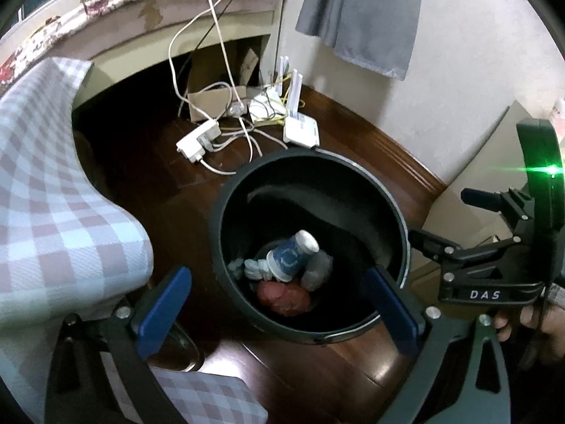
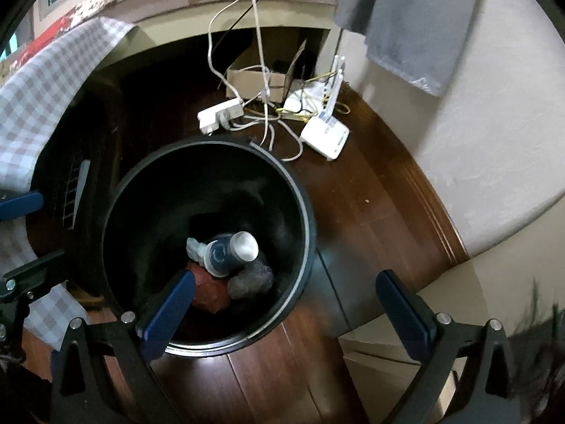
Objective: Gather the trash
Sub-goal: 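Move both tools back toward the table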
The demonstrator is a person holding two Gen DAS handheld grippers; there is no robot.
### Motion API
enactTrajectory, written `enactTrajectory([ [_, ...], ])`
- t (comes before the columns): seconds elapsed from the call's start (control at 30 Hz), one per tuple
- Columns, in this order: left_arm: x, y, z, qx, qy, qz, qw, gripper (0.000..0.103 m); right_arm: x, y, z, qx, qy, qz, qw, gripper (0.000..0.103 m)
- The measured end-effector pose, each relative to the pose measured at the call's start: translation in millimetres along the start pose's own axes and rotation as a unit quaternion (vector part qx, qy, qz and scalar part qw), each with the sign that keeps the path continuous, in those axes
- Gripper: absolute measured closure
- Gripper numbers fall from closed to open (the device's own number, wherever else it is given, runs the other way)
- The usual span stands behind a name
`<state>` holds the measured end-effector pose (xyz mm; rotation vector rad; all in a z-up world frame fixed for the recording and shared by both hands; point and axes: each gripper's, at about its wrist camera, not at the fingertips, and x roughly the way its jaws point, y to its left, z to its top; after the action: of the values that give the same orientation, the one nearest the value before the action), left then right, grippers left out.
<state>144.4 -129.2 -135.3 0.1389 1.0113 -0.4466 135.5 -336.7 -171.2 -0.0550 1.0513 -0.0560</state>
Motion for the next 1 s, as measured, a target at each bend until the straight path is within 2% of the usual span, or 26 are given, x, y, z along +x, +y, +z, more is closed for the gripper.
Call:
enactTrajectory([
  [0.3,-33.8,-8.1,11.8,0.001,-0.028,0.001,0.9996,0.003,-46.5,-14.8,10.3,0.021,-0.043,-0.005,0.999,0.0],
  [0.6,-84.5,-7.4,19.6,0.002,-0.069,0.007,0.9976,0.003,-101.7,-7.0,32.4,0.02,-0.102,-0.004,0.995,0.0],
  [0.77,-113.1,14.6,20.1,-0.008,-0.099,0.034,0.9945,0.003,-120.5,12.7,42.8,0.005,-0.123,0.004,0.992,0.0],
  [1.0,-151.0,73.4,11.2,-0.062,-0.145,0.084,0.9838,0.003,-133.4,66.0,61.8,-0.027,-0.143,0.044,0.988,0.0],
])
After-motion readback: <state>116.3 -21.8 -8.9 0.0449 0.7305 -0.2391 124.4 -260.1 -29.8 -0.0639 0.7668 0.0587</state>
